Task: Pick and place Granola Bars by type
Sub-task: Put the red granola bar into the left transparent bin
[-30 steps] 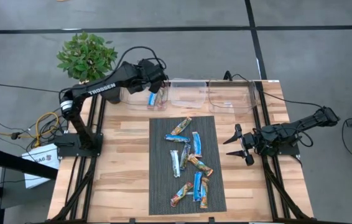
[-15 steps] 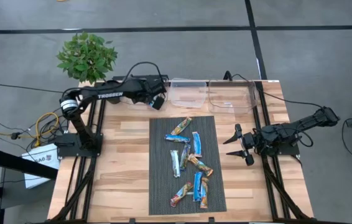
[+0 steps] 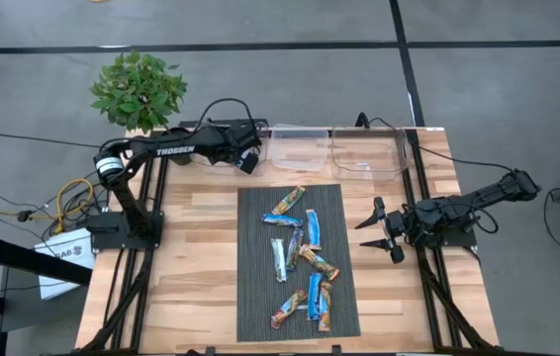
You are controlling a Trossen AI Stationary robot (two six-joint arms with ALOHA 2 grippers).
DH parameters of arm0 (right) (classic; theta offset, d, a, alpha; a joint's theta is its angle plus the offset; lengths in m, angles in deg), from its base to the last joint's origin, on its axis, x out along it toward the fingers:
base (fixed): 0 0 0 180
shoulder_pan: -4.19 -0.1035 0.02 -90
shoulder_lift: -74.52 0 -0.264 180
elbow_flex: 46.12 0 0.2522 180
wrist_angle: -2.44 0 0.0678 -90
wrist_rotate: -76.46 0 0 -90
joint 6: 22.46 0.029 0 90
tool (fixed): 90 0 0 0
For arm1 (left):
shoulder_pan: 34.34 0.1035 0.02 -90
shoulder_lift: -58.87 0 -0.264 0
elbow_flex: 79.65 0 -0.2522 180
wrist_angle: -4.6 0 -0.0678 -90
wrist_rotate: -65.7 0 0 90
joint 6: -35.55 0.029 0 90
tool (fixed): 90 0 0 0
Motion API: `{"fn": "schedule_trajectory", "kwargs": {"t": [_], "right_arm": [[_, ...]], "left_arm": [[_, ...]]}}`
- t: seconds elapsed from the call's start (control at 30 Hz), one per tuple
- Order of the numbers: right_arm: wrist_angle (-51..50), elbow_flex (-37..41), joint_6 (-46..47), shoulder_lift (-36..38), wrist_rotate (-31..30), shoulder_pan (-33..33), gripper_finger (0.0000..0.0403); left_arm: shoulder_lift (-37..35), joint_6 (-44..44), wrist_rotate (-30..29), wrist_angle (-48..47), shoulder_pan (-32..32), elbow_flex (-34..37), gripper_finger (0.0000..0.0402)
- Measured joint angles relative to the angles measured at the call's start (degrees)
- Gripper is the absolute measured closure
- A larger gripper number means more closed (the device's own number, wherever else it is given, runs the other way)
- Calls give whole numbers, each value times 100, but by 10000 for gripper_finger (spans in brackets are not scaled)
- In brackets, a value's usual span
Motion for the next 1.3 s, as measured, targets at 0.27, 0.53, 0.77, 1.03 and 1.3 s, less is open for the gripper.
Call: {"fn": "schedule_trajectory", "kwargs": {"t": [0.27,0.53,0.77,1.03,1.3], "right_arm": [[0,-1,-2,1,0,-2,182],[0,2,0,0,0,0,182],[0,1,-2,1,0,0,182],[0,-1,-2,2,0,-2,182],[2,0,0,0,0,0,182]], "left_arm": [[0,-11,22,-1,98,1,369],[0,-37,283,-9,154,1,321],[0,-39,280,-11,154,3,281],[0,-43,275,-4,156,4,274],[-4,-3,323,368,89,4,274]]}}
